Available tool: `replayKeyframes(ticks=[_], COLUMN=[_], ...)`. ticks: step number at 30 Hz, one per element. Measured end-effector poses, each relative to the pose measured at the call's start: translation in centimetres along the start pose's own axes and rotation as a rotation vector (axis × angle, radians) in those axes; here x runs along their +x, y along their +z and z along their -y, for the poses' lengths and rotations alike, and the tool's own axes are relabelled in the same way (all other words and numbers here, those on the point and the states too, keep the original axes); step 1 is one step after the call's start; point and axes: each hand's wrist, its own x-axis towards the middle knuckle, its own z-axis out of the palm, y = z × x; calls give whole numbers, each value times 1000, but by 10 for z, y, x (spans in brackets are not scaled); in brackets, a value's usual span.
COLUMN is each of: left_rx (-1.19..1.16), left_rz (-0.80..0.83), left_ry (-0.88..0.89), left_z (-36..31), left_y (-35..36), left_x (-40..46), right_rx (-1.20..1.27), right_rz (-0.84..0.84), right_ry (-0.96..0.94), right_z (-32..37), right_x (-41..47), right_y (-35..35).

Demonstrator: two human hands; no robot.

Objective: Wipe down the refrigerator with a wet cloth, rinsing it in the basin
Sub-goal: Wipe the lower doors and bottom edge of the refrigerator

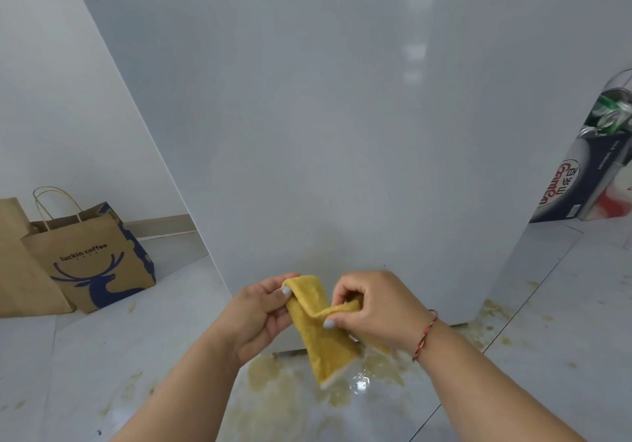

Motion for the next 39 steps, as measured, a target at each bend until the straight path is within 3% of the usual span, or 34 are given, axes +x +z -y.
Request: replayKeyframes(ticks=[4, 9, 12, 14, 17, 19, 21, 23, 25, 27, 29, 31, 32, 34, 37, 39], left_rx=[-94, 349, 333, 286, 232, 230, 256, 289, 320, 344, 338, 330, 323, 295, 248, 229], left_rz=[9, -72, -109, -100, -105, -94, -20, 70, 92, 44, -43, -132, -169, -231, -297, -333], left_ry=[34, 63, 66, 76, 140, 162, 121, 49, 47, 90, 122, 143, 153, 174, 186, 192], left_z=[1, 6, 11, 13, 18, 23, 32, 43, 48, 46, 40, 32, 29, 22, 18, 18], left_y=[9, 26, 28, 32, 47, 62, 76, 91, 99, 100, 93, 81, 75, 65, 56, 53], left_x=[4, 2, 7, 10, 15, 19, 22, 24, 25, 26, 27, 29, 31, 32, 31, 28], right_rx=[-192, 3, 407, 738, 806, 1006, 1387, 1667, 1813, 1732, 1435, 900, 1155, 1681, 1538, 1503], right_rz=[133, 111, 27, -213, -579, -612, -487, -417, -537, -759, -818, -810, -893, -974, -1053, -993], right_ry=[-180, -23, 110, 279, 592, 753, 812, 753, 719, 705, 835, 859, 888, 719, 651, 667], right_z=[-4, -14, -17, -21, -34, -43, -49, -51, -54, -57, -58, -72, -81, -96, -90, -75], right_x=[-1, -10, -17, -19, -15, -11, -9, -9, -10, -7, 7, 5, 11, 23, 25, 42], right_y=[27, 42, 46, 52, 60, 60, 52, 46, 36, 24, 3, -4, -12, -19, -7, 5])
